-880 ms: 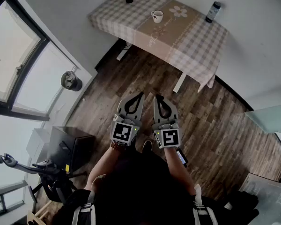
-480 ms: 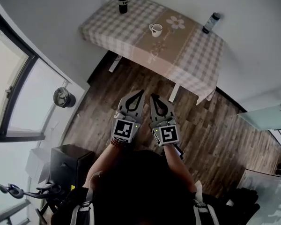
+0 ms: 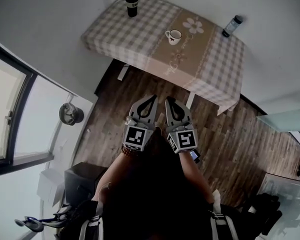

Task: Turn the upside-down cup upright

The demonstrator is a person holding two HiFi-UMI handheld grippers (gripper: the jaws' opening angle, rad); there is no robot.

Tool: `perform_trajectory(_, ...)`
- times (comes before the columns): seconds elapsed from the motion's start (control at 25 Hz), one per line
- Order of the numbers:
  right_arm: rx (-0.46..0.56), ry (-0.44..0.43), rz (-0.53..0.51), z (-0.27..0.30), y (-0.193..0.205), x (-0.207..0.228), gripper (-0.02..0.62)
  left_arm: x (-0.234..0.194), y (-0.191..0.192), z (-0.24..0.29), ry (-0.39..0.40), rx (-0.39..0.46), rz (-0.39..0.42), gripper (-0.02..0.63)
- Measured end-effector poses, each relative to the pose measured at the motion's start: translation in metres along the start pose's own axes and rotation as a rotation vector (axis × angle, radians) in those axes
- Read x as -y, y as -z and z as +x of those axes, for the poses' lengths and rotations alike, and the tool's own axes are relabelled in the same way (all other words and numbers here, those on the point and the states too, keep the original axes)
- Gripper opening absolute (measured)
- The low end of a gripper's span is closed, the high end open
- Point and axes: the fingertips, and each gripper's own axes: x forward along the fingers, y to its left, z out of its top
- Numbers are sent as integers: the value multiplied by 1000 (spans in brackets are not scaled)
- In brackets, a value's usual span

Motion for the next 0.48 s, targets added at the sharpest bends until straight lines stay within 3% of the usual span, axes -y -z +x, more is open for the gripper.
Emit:
perform_trajectory(0.2,-12,35,34,39,13,29,6,-26,12,38,22,-26,12,8)
perform_trajectory(0.48,7,71,114,119,34,101,6,-64,28,132,60,-58,68,8)
